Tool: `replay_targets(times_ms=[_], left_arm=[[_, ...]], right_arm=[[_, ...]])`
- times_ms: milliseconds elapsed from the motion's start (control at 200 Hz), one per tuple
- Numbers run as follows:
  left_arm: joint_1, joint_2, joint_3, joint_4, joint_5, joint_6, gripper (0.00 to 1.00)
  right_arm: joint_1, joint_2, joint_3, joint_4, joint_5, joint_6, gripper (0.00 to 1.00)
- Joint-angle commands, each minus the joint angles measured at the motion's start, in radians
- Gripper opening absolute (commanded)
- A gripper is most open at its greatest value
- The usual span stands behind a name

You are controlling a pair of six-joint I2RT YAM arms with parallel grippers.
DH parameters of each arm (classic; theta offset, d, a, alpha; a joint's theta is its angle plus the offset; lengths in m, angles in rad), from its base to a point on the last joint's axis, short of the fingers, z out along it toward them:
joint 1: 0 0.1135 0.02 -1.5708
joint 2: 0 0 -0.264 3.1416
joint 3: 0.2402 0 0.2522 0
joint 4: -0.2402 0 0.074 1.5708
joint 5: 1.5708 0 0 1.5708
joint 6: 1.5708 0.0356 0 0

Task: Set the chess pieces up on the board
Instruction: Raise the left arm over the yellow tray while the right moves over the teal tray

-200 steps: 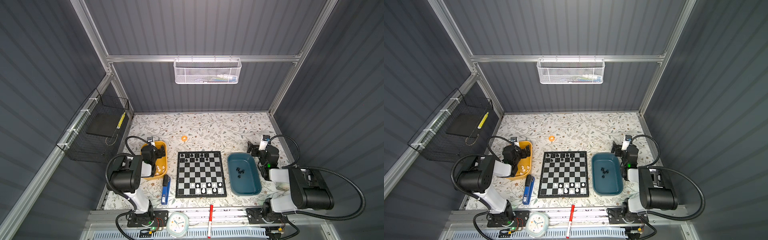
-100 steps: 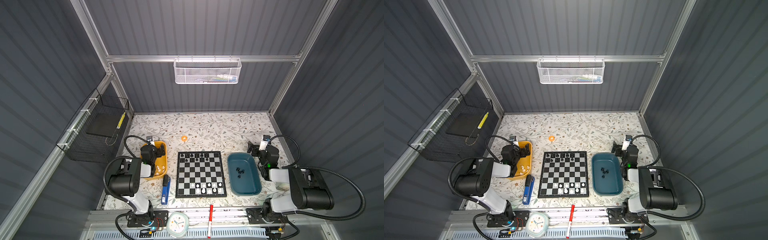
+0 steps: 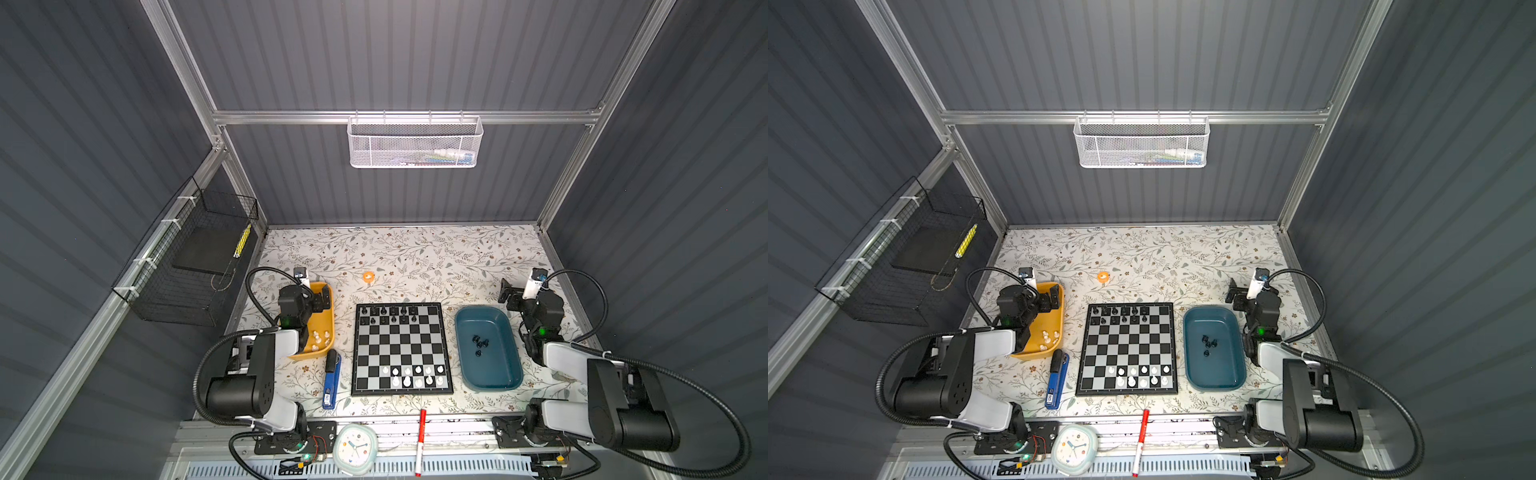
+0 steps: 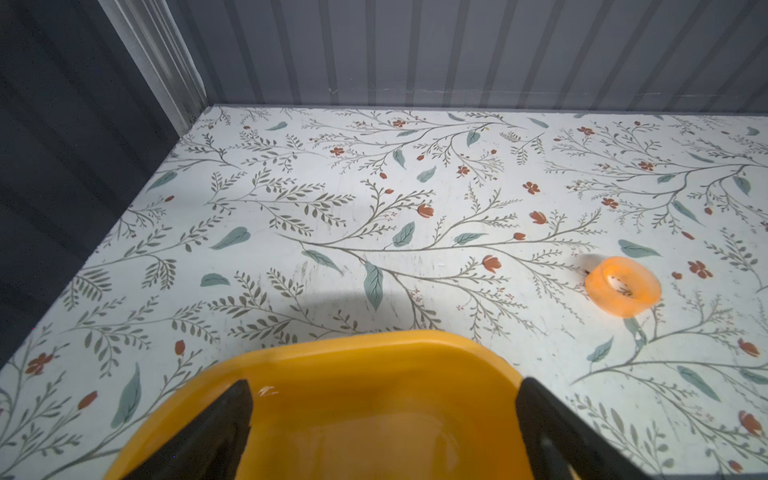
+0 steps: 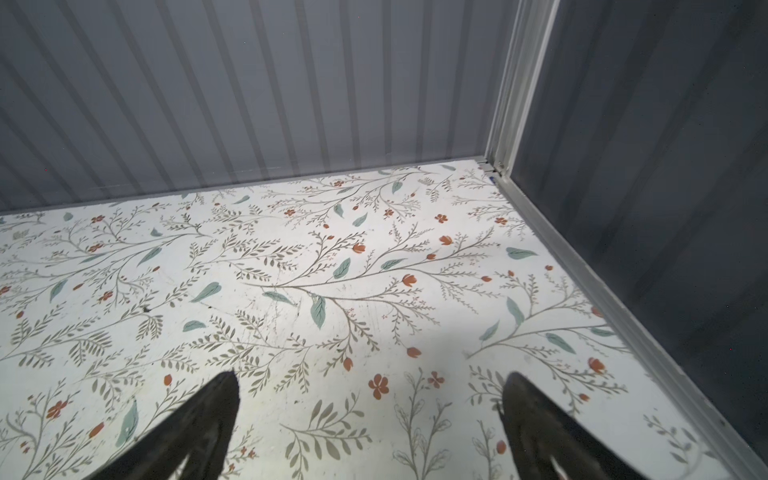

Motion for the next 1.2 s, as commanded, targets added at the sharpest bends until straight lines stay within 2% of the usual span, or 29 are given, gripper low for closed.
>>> replay_targets(times_ms=[0,145,305,405,570,655,840,900,1196], left_arm=[[-0.005,-0.062,0.052,-0.155,0.031,0.048,1.0],[-0.004,-0.102,0.1,-0.317,0.051,0.081,1.0],[-0.005,-0.14,0.185,-0.532,0.04,0.12,1.0],[-0.004,-0.169,0.228,-0.642,0.036,0.149,1.0],[-0.005,-0.222,0.311,-0.844,0.075,0.187,1.0],[-0.006,-0.247,0.35,-0.931,0.093,0.211,0.99],[-0.006,-0.29,0.442,-1.131,0.166,0.278,1.0],[-0.006,-0.3,0.481,-1.2,0.184,0.304,1.0],[-0.006,-0.336,0.656,-1.483,0.238,0.448,1.0]], right_arm=[[0.03,-0.079,0.032,-0.127,0.104,0.014,0.99],[0.079,-0.162,0.113,-0.353,0.165,0.039,0.99],[0.117,-0.225,0.258,-0.675,0.231,0.184,0.99],[0.13,-0.284,0.295,-0.79,0.158,0.236,0.99],[0.129,-0.446,0.217,-0.788,0.045,0.291,0.99],[0.129,-0.494,0.224,-0.865,0.022,0.334,0.99],[0.133,-0.512,0.309,-1.09,-0.033,0.351,0.99],[0.14,-0.511,0.333,-1.147,-0.077,0.354,0.96],[0.241,-0.478,0.453,-1.374,-0.084,0.381,0.85]])
